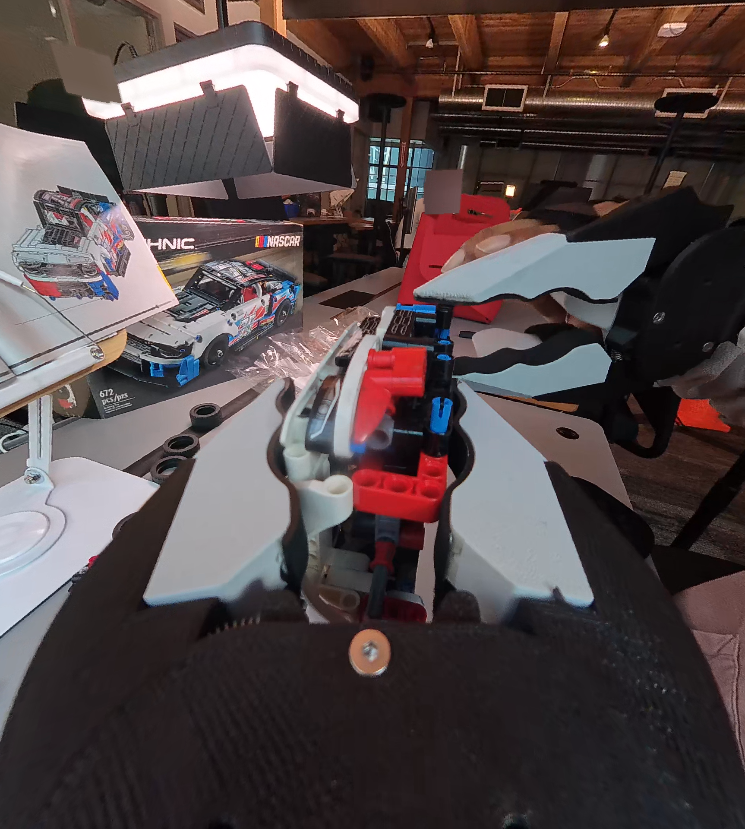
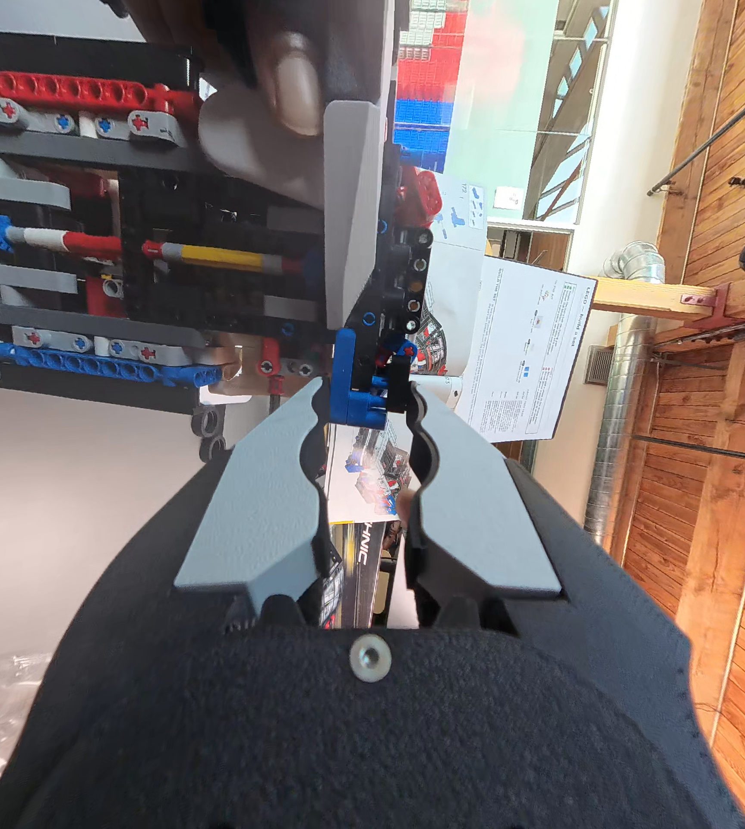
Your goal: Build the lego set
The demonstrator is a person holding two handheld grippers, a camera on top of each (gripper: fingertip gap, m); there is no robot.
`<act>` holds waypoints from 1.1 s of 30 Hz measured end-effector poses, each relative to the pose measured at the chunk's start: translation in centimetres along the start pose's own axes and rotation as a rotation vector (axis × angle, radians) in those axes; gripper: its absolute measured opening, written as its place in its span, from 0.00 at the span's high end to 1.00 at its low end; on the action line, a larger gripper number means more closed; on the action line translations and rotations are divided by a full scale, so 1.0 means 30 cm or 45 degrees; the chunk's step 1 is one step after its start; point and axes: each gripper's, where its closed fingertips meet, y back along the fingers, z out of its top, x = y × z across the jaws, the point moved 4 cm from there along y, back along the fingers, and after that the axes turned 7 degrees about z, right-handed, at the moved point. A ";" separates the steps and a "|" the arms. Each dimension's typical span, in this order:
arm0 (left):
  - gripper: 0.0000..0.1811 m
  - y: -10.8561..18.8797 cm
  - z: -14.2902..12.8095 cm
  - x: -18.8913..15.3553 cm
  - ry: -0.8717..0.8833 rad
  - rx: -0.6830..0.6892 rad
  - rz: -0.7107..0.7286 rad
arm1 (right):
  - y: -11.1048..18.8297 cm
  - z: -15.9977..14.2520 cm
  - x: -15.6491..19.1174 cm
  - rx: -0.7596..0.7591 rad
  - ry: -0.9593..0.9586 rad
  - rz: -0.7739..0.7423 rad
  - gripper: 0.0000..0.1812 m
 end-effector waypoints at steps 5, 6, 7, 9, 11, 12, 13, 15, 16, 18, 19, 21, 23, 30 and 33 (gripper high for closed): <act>0.63 0.001 -0.001 -0.001 -0.001 0.005 -0.003 | -0.001 -0.001 0.000 0.008 0.008 0.012 0.83; 0.62 0.001 -0.001 -0.001 0.002 0.005 -0.004 | -0.001 -0.001 0.000 0.010 0.002 0.010 0.83; 0.62 0.001 -0.001 -0.001 0.001 0.005 -0.004 | -0.001 -0.001 0.000 0.008 0.002 0.008 0.84; 0.62 0.001 -0.001 0.000 0.003 0.005 -0.002 | -0.001 -0.002 0.001 0.009 -0.001 -0.005 0.84; 0.62 0.000 -0.001 0.001 0.003 0.005 0.001 | -0.002 -0.002 0.002 0.013 0.003 -0.017 0.84; 0.62 0.000 -0.001 0.001 0.004 0.005 0.003 | -0.002 -0.002 0.003 0.016 0.004 -0.022 0.84; 0.62 0.000 -0.001 0.001 0.003 0.005 0.004 | -0.001 -0.003 0.003 0.016 0.004 -0.023 0.84; 0.63 0.000 -0.001 0.001 0.005 0.005 0.008 | -0.001 -0.003 0.004 0.020 0.011 -0.033 0.84; 0.62 0.000 -0.001 0.001 0.006 0.004 0.009 | 0.000 -0.003 0.004 0.018 0.012 -0.035 0.84; 0.62 0.000 -0.001 0.001 0.011 0.001 0.012 | 0.000 -0.003 0.004 0.022 -0.005 -0.034 0.84; 0.62 0.000 -0.001 0.002 0.013 0.002 0.014 | -0.001 -0.003 0.003 0.013 -0.021 -0.019 0.83; 0.63 -0.001 -0.002 0.006 0.010 0.010 0.022 | -0.004 -0.002 0.002 0.014 -0.054 -0.012 0.83; 0.63 0.001 -0.002 0.005 0.009 0.009 0.019 | -0.001 -0.003 0.002 0.000 -0.077 0.000 0.83; 0.63 0.000 -0.002 0.003 0.004 0.012 0.029 | -0.002 0.002 -0.007 0.030 -0.051 0.089 0.82; 0.62 0.001 -0.002 0.004 0.011 0.012 0.041 | -0.006 0.004 -0.003 0.043 0.000 0.043 0.83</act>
